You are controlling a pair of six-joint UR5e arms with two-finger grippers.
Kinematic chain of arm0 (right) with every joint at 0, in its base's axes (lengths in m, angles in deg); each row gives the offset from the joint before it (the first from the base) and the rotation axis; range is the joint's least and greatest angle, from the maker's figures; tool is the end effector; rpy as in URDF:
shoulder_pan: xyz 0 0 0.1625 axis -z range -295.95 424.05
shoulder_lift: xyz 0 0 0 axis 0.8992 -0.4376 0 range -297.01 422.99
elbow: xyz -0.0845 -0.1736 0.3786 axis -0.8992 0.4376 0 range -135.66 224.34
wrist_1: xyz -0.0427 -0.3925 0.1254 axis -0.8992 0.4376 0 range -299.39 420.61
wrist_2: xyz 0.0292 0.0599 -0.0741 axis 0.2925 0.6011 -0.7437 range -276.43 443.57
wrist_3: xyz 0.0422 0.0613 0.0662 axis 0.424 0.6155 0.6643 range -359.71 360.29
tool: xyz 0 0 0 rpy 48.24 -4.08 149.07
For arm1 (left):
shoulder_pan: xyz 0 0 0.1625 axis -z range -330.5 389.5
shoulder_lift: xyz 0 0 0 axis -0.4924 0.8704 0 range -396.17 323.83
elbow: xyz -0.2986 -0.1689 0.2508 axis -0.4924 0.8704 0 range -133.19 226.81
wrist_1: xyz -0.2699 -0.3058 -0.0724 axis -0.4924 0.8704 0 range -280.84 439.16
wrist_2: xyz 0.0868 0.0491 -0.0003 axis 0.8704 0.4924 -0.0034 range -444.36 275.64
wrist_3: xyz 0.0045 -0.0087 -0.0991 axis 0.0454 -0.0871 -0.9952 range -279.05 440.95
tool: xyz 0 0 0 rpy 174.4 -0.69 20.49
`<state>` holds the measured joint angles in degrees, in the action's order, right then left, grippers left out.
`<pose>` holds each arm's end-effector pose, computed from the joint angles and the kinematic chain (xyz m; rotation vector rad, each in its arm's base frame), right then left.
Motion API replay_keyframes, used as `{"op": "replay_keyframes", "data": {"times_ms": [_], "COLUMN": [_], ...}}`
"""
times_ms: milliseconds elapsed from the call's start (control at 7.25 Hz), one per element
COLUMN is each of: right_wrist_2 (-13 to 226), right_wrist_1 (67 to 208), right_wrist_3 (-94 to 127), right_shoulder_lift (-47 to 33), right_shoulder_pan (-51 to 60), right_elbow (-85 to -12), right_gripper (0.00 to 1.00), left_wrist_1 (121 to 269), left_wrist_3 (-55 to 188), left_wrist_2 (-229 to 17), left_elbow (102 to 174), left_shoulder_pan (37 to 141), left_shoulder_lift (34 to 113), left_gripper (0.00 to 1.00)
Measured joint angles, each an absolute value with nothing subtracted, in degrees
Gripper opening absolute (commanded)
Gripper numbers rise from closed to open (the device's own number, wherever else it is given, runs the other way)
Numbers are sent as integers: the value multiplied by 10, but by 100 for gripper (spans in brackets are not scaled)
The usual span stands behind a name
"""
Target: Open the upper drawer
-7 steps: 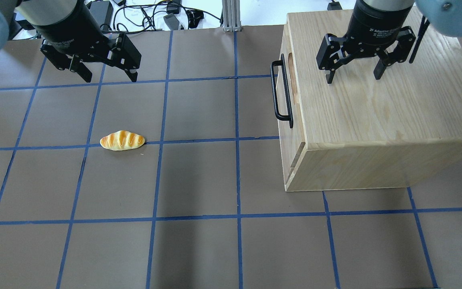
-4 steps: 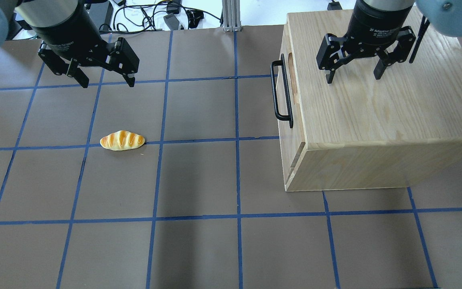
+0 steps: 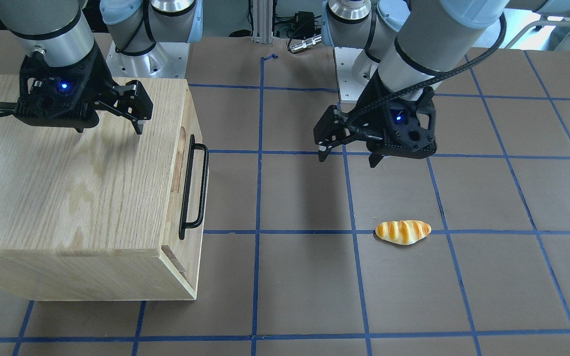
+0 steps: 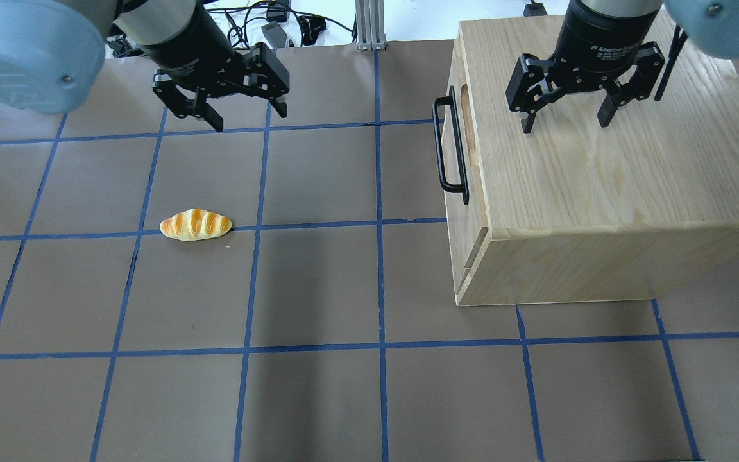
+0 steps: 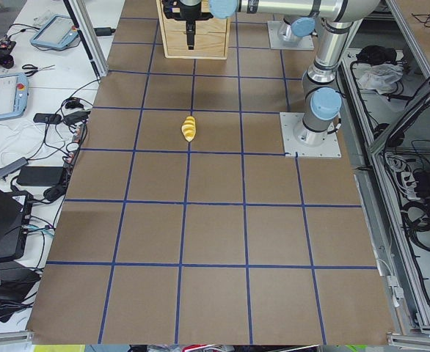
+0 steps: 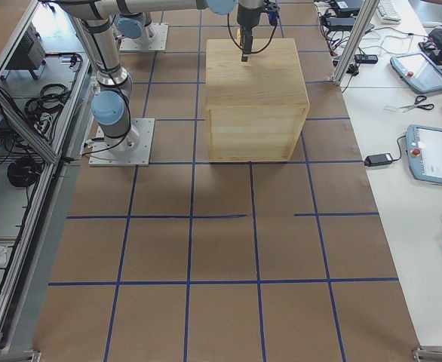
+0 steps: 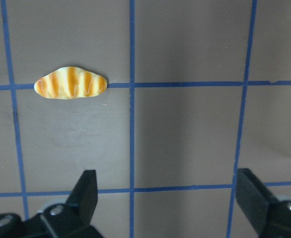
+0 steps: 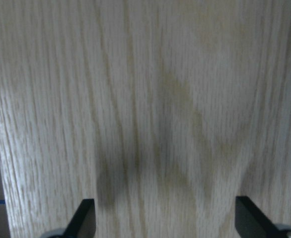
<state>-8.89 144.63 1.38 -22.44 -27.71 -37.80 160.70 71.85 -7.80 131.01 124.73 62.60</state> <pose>0.1450 -0.5161 0.5045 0.0195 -3.0966 -0.0709 -0.2073 -0.5484 0.4753 0.0813 -2.8946 0.0952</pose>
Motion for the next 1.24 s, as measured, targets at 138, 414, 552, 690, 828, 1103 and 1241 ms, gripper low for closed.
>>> {"op": "replay_keyframes", "data": {"times_ms": [138, 414, 552, 690, 828, 1103, 1241], "right_wrist_2": [-89, -89, -89, -89, -89, -89, -89], "right_wrist_1": [1446, 1446, 1446, 1446, 1446, 1446, 1446], "right_wrist_3": [14, 14, 14, 14, 14, 14, 14], "right_shoulder_lift": [-224, -224, -224, -224, -224, -224, -224], "right_shoulder_pan": [-277, -277, -277, -277, -277, -277, -277], "right_elbow": [-378, -378, -378, -378, -378, -378, -378], "right_gripper": [100, 100, 100, 100, 100, 100, 100], "left_wrist_1": [1570, 1497, 1455, 1427, 1411, 1397, 1394], "left_wrist_3": [676, 600, 564, 542, 526, 503, 502], "left_wrist_2": [-105, -148, -155, -157, -159, -162, -166], "left_elbow": [1311, 1321, 1327, 1332, 1334, 1335, 1335], "left_shoulder_pan": [1267, 1320, 1341, 1355, 1367, 1380, 1383], "left_shoulder_lift": [646, 683, 701, 717, 728, 738, 736], "left_gripper": [100, 100, 100, 100, 100, 100, 100]}}
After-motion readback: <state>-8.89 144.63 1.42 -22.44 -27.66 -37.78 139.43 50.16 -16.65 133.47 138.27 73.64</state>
